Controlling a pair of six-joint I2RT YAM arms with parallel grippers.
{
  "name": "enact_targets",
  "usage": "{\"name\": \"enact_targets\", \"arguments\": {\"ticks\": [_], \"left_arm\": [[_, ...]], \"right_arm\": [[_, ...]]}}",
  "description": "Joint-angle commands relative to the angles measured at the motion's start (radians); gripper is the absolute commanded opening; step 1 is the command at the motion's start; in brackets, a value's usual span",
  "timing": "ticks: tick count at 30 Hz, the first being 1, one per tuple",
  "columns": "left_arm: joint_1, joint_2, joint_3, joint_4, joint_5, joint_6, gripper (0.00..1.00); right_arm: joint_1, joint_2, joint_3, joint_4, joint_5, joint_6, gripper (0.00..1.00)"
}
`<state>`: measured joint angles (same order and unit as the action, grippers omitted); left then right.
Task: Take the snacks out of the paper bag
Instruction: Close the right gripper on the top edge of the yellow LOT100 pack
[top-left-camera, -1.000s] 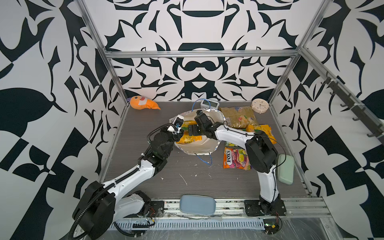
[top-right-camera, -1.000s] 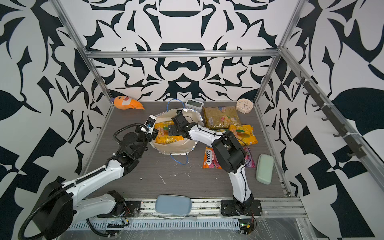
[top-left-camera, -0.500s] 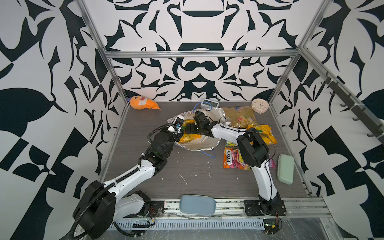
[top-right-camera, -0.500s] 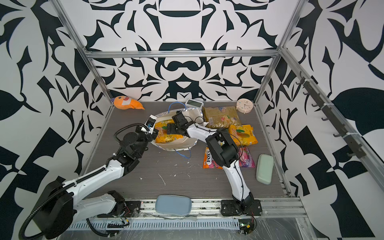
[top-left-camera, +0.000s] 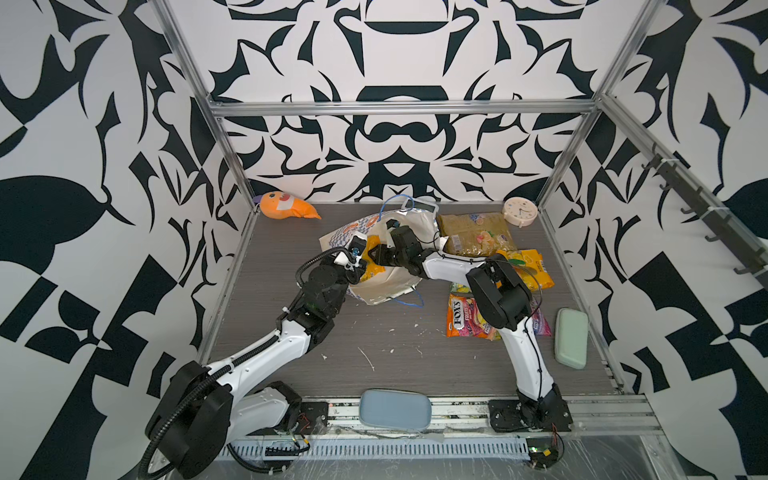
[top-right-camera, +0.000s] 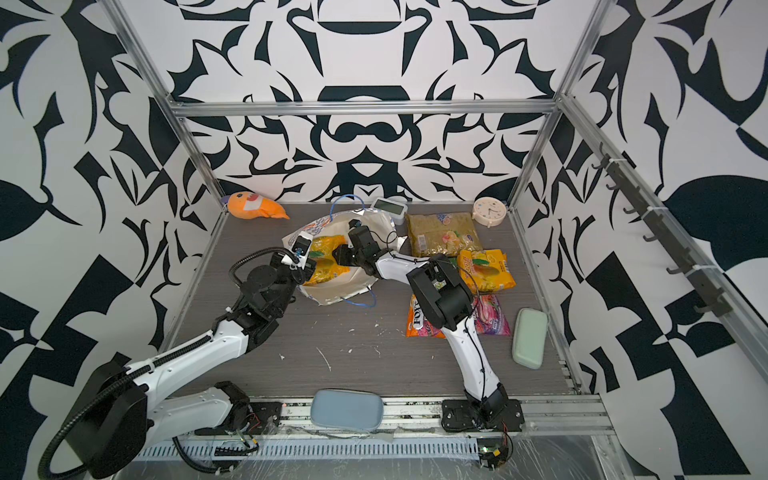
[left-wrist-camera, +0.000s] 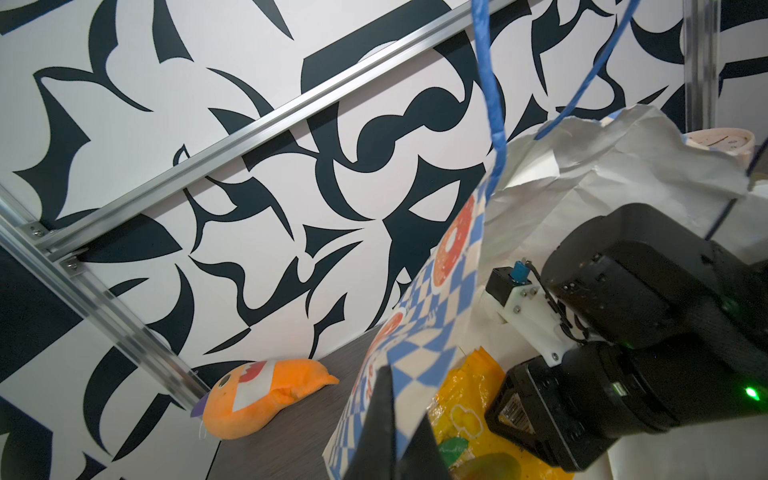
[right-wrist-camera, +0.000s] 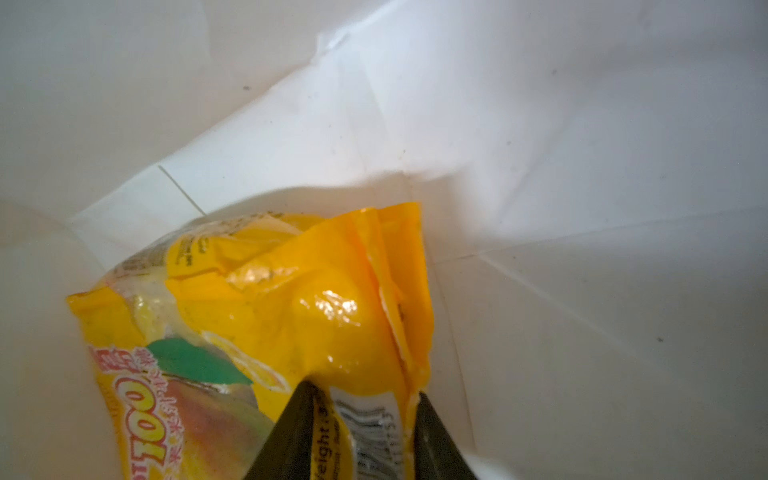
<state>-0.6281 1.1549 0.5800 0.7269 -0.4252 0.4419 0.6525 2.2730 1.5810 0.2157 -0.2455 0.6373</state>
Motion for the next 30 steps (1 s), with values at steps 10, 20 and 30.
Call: {"name": "enact_targets", "arguments": {"ticks": [10, 20, 30], "left_arm": [[-0.002, 0.000, -0.006, 0.076, 0.010, 0.001, 0.00], [-0.002, 0.009, 0.001, 0.082, 0.014, 0.005, 0.00], [-0.002, 0.017, -0.008, 0.101, 0.015, -0.002, 0.00]], "right_arm": [[0.019, -0.036, -0.001, 0.282, -0.245, 0.070, 0.56], [0.043, 0.047, 0.081, 0.326, -0.288, 0.075, 0.59], [0.059, 0.095, 0.198, 0.118, -0.115, 0.052, 0.13]]}}
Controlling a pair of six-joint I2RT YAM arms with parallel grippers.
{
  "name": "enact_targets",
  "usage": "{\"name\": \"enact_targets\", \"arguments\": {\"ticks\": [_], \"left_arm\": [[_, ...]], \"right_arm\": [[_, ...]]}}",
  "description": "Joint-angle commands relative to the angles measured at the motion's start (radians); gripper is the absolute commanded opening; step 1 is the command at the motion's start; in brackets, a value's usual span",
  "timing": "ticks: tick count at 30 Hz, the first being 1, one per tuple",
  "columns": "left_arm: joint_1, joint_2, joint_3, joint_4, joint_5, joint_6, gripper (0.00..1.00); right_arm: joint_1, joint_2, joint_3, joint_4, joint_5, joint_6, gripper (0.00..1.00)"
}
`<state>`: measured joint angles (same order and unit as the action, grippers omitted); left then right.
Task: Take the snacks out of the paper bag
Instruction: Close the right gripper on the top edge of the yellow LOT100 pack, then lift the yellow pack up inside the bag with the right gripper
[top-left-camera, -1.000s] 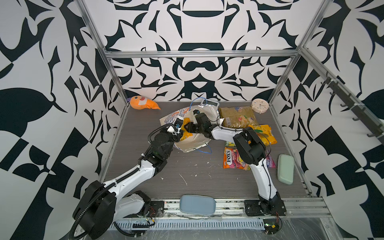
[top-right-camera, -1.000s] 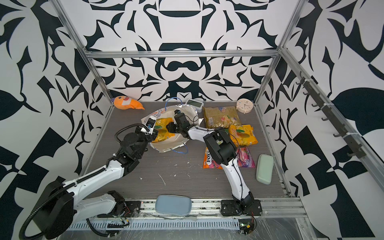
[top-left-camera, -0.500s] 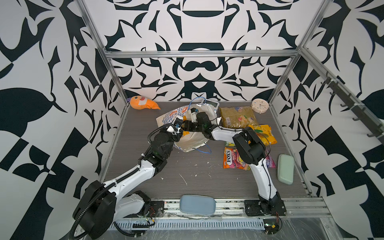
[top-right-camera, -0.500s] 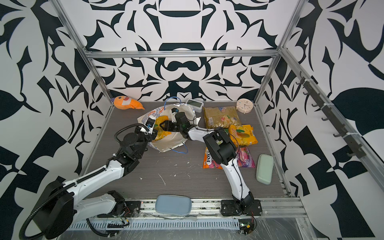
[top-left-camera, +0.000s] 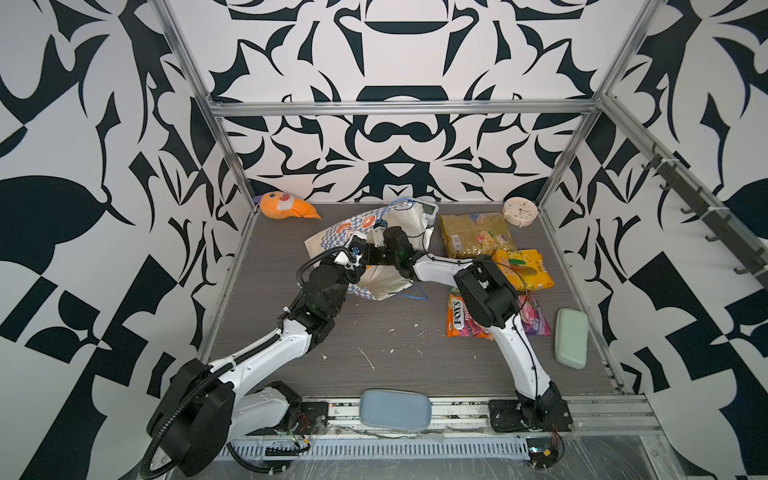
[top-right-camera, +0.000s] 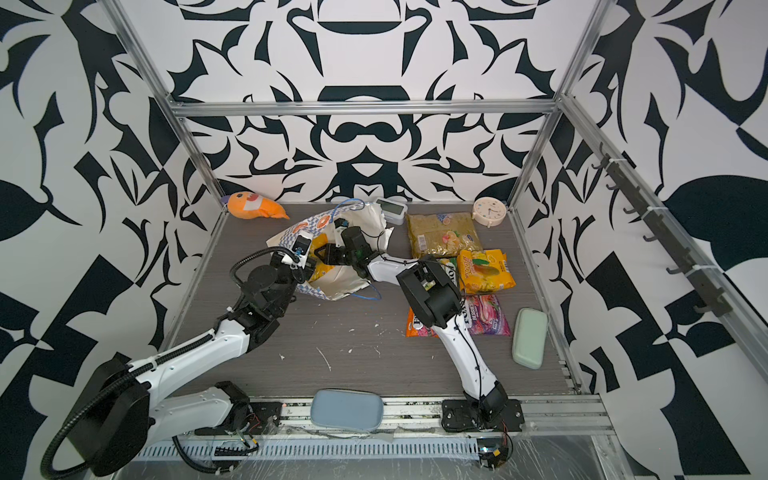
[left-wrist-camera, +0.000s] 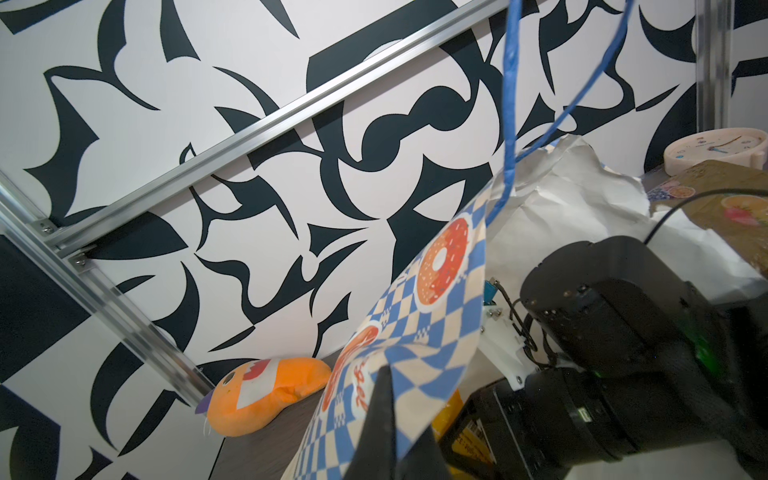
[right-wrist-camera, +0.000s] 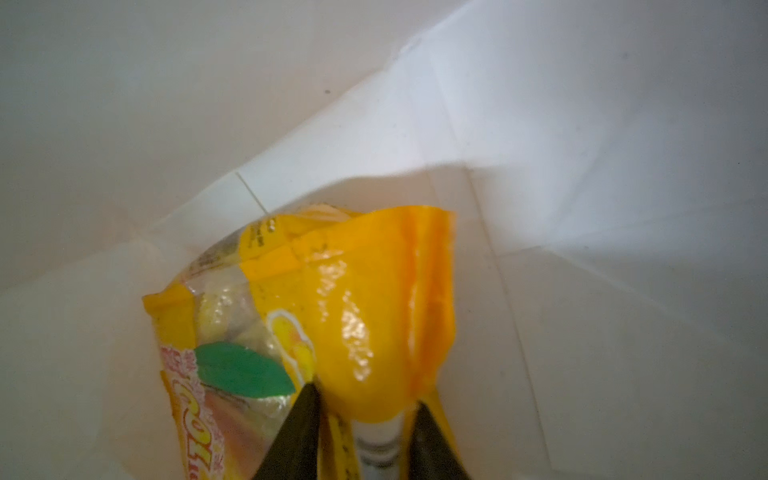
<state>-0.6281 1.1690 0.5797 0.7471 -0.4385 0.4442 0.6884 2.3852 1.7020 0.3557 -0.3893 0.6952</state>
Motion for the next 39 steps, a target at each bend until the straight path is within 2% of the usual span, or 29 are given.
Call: {"name": "enact_targets", "arguments": {"ticks": [1, 7, 17, 29, 35, 39], "left_arm": [[-0.002, 0.001, -0.007, 0.081, 0.027, -0.002, 0.00], [-0.002, -0.018, -0.011, 0.057, 0.009, 0.011, 0.00], [0.001, 0.006, 0.012, 0.046, -0.111, 0.028, 0.00], [0.008, 0.036, 0.041, 0.054, -0.220, 0.032, 0.00], [0.032, 0.019, 0.086, -0.058, -0.259, -0.030, 0.00], [0.060, 0.016, 0.111, -0.126, -0.256, -0.083, 0.00]], "right_arm": [[0.025, -0.014, 0.090, -0.046, 0.044, -0.002, 0.00], [0.043, -0.082, 0.114, -0.105, 0.008, -0.059, 0.00], [0.043, -0.367, -0.101, -0.040, -0.063, -0.085, 0.00], [0.005, -0.566, -0.175, -0.184, -0.034, -0.087, 0.00], [-0.001, -0.634, -0.155, -0.258, -0.042, -0.149, 0.00], [-0.003, -0.669, -0.162, -0.282, -0.009, -0.196, 0.00]]}}
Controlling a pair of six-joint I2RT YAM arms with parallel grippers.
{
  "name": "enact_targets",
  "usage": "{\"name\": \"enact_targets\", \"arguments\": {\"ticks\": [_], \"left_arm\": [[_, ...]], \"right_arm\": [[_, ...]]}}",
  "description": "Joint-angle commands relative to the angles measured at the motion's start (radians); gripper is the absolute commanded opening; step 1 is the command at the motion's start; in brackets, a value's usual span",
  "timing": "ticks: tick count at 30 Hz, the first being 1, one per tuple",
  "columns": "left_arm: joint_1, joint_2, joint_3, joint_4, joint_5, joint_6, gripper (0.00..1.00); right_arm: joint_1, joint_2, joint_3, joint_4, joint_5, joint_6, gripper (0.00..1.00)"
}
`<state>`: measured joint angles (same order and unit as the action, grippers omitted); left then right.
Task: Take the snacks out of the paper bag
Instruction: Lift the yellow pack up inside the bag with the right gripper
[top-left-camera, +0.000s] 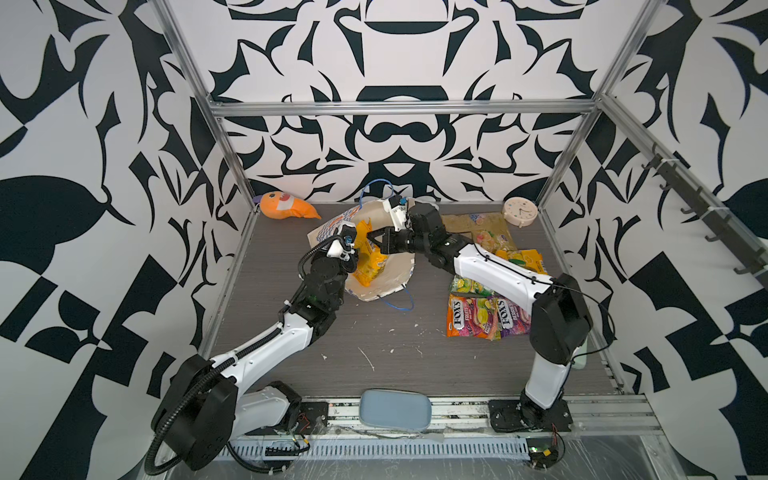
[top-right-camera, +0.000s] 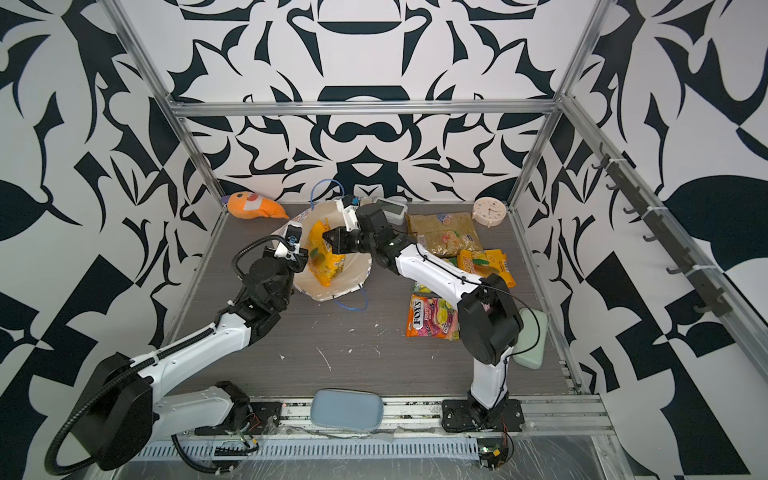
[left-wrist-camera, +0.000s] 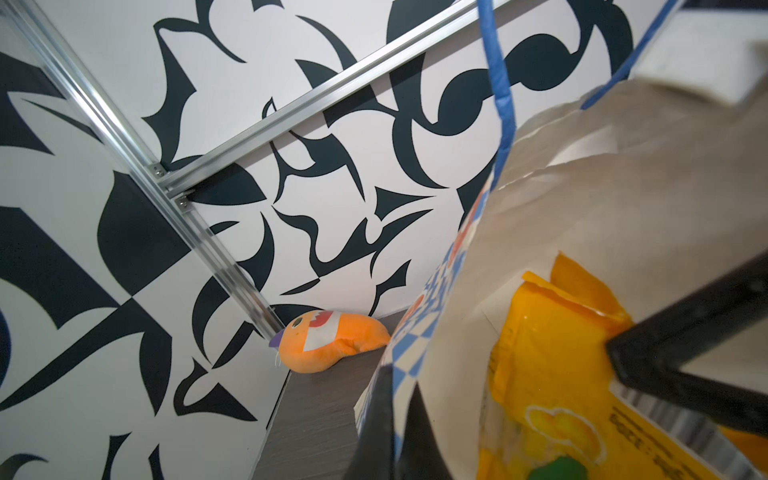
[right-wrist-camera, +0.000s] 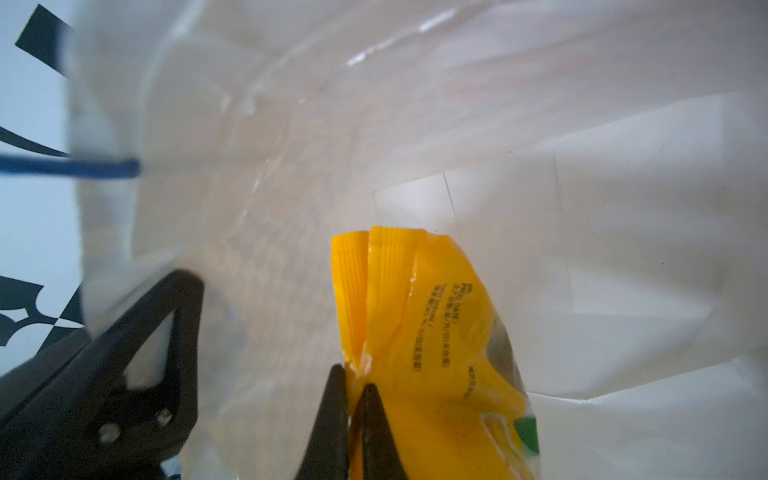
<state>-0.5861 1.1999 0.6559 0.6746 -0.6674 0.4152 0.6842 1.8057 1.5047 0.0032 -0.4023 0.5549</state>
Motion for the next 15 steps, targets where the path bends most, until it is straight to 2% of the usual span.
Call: {"name": "enact_targets", "arguments": {"ticks": [1, 7, 10, 15], "left_arm": [[0.020, -0.015, 0.034, -0.055, -0.020, -0.058, 0.00], [0.022, -0.009, 0.036, -0.060, 0.015, -0.069, 0.00], [0.022, -0.007, 0.047, -0.083, 0.022, -0.075, 0.00], [0.021, -0.004, 0.054, -0.089, 0.061, -0.075, 0.00]], "right_arm": [[0.002, -0.082, 0.044, 0.059, 0.005, -0.067, 0.00], [0.003, -0.012, 0.060, -0.004, 0.055, -0.110, 0.00], [0.012, 0.010, 0.096, -0.106, 0.151, -0.126, 0.01], [0.083, 0.040, 0.194, -0.302, 0.381, -0.214, 0.25]]}}
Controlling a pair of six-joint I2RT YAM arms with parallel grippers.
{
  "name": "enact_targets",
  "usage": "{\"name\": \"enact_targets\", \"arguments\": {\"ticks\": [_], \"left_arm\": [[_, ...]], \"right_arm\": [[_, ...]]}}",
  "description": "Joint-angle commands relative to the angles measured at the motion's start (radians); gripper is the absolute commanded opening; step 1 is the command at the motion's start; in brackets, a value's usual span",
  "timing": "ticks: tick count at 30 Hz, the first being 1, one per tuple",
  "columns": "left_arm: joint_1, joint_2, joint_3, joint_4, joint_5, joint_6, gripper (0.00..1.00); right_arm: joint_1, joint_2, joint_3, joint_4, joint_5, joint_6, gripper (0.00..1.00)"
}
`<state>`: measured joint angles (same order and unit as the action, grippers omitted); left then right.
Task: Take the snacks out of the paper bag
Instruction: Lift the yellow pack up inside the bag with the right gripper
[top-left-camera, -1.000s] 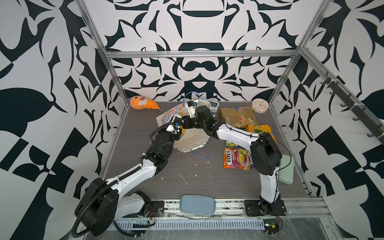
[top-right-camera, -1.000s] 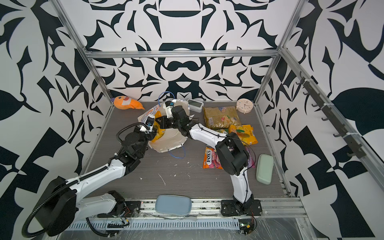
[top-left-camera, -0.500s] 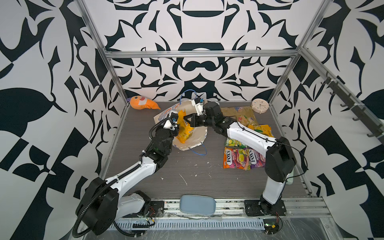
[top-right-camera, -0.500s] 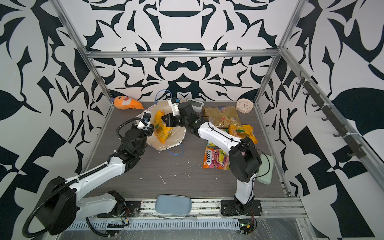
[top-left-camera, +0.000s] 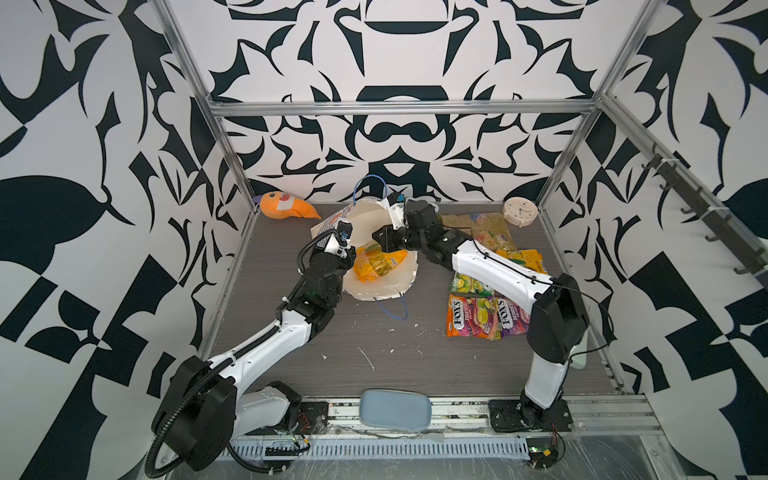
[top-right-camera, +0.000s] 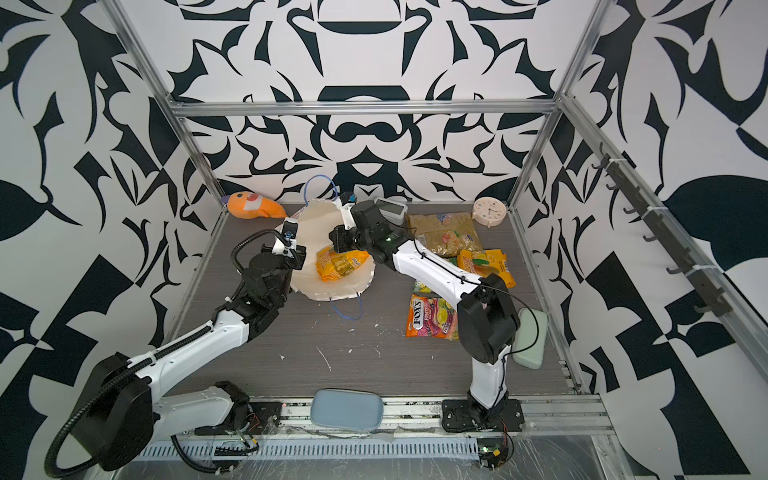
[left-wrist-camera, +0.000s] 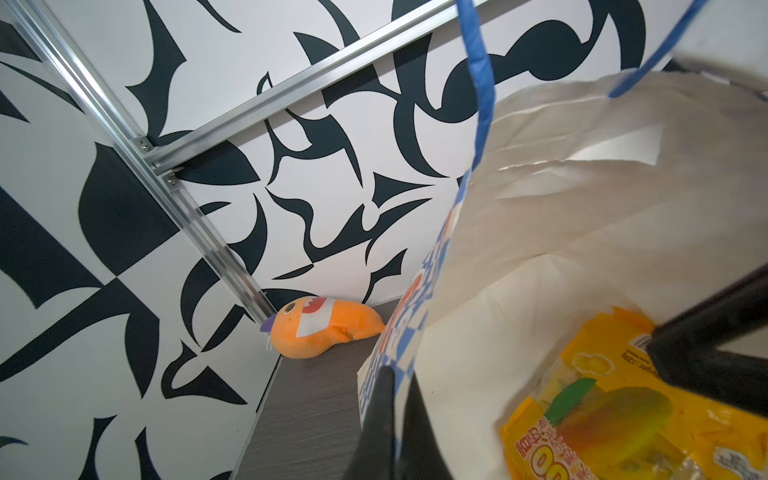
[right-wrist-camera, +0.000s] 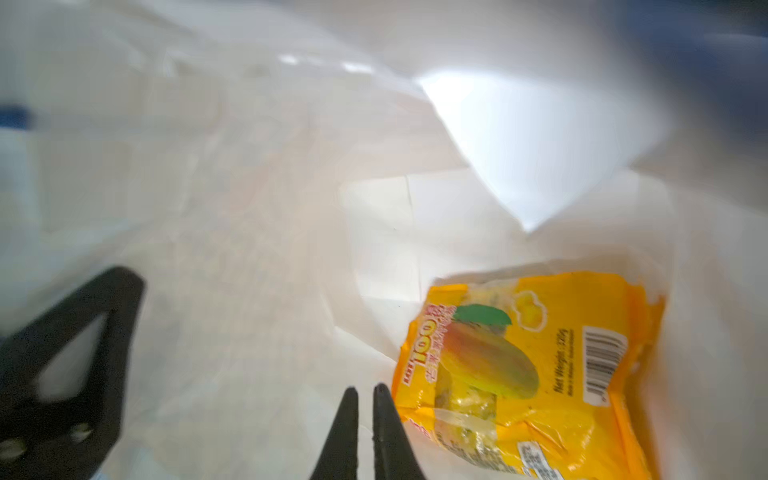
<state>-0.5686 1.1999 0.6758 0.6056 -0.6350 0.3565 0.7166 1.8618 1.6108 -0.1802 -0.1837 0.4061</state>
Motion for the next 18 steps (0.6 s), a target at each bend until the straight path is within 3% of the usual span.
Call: {"name": "enact_targets", "arguments": {"ticks": [1, 4, 6, 9, 14, 15, 16, 17, 18], "left_arm": [[0.004, -0.001, 0.035, -0.022, 0.038, -0.016, 0.00], [0.004, 0.009, 0.046, -0.036, 0.061, -0.020, 0.00], [0.004, 0.011, 0.042, -0.037, 0.077, -0.027, 0.00], [0.004, 0.015, 0.036, -0.030, 0.101, -0.038, 0.00], [0.003, 0.011, 0.036, -0.036, 0.119, -0.051, 0.00], [0.003, 0.006, 0.035, -0.037, 0.125, -0.054, 0.00], [0.004, 0.002, 0.032, -0.038, 0.130, -0.056, 0.00], [0.004, -0.001, 0.031, -0.038, 0.137, -0.056, 0.00], [0.003, -0.005, 0.031, -0.040, 0.140, -0.057, 0.00]], "right_arm": [[0.066, -0.005, 0.110, -0.165, 0.219, -0.058, 0.28], [0.096, 0.032, 0.171, -0.305, 0.340, 0.029, 0.41], [0.096, 0.040, 0.159, -0.338, 0.351, 0.114, 0.49], [0.096, 0.041, 0.115, -0.335, 0.365, 0.235, 0.70], [0.077, 0.065, 0.075, -0.311, 0.352, 0.400, 0.72], [0.072, 0.070, 0.063, -0.290, 0.350, 0.428, 0.80], [0.069, 0.076, 0.059, -0.274, 0.345, 0.446, 0.81], [0.064, 0.091, 0.063, -0.266, 0.341, 0.468, 0.92], [0.057, 0.110, 0.074, -0.265, 0.321, 0.493, 0.92]]}}
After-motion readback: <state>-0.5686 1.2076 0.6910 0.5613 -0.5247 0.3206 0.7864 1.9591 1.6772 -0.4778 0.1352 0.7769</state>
